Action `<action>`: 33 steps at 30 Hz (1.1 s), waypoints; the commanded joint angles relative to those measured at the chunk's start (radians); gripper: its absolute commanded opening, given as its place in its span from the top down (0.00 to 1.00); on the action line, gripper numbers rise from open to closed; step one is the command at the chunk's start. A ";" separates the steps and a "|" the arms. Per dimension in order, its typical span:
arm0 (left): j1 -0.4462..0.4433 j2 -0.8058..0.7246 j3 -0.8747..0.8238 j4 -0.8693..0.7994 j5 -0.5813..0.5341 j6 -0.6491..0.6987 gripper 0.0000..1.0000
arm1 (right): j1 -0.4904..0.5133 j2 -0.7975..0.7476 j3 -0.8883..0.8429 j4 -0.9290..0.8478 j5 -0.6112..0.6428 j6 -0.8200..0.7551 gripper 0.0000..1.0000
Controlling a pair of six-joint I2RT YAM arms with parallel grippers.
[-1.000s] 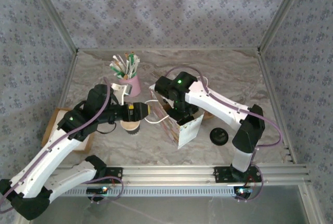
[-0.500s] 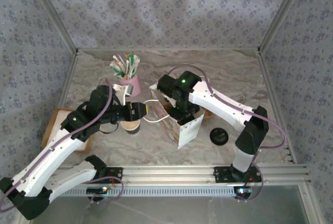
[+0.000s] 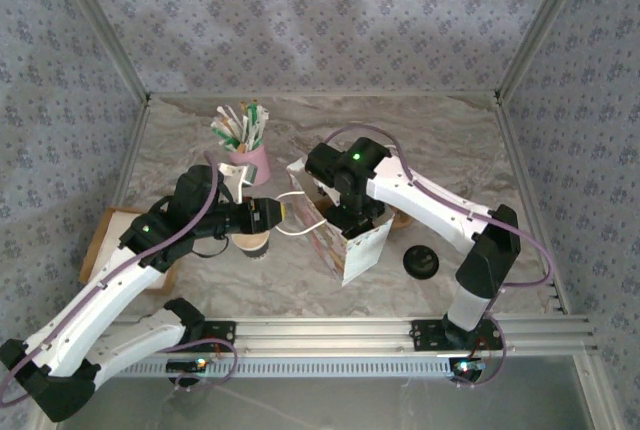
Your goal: Pack the takeout coffee
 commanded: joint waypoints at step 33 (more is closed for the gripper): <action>-0.011 0.003 -0.020 0.053 0.000 -0.006 0.52 | -0.011 -0.079 -0.106 0.119 -0.028 -0.027 0.32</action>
